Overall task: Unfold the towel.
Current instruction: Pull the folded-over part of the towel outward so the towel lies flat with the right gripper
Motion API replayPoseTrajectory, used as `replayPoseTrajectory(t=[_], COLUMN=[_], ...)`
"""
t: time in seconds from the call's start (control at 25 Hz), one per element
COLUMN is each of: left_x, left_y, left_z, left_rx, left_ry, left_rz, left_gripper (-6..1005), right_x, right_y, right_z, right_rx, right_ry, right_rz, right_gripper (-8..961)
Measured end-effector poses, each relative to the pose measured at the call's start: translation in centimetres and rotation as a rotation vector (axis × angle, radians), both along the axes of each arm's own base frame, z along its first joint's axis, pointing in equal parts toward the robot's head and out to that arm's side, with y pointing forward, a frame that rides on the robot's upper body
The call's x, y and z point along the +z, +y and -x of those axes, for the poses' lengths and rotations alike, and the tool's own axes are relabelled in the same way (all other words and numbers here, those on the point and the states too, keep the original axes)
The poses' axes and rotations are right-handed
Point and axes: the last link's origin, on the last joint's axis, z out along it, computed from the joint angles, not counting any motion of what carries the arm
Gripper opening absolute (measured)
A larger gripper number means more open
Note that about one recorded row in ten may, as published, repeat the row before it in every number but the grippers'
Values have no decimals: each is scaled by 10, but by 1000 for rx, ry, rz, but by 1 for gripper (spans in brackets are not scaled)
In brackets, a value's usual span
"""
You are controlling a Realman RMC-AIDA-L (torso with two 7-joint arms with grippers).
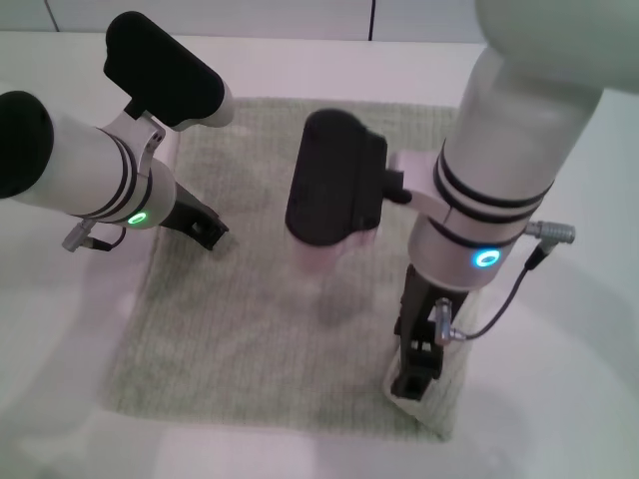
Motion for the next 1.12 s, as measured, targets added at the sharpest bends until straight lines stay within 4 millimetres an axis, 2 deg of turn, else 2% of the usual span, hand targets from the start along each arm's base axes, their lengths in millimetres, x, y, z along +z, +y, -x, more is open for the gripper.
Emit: replayPoseTrajectory(t=[0.4,1.12], left_x=[0,-1], left_y=[2,2], left_z=[-3,-2], left_rx=[-7,-5], left_ry=[-2,-2], left_rz=[-2,0], left_gripper=[-1,-2], right_x=[-3,-7], right_y=[0,-6], right_z=[1,5], right_rx=[3,-7], right_ry=[2,32], right_rz=[-11,12], right_gripper=[652,607])
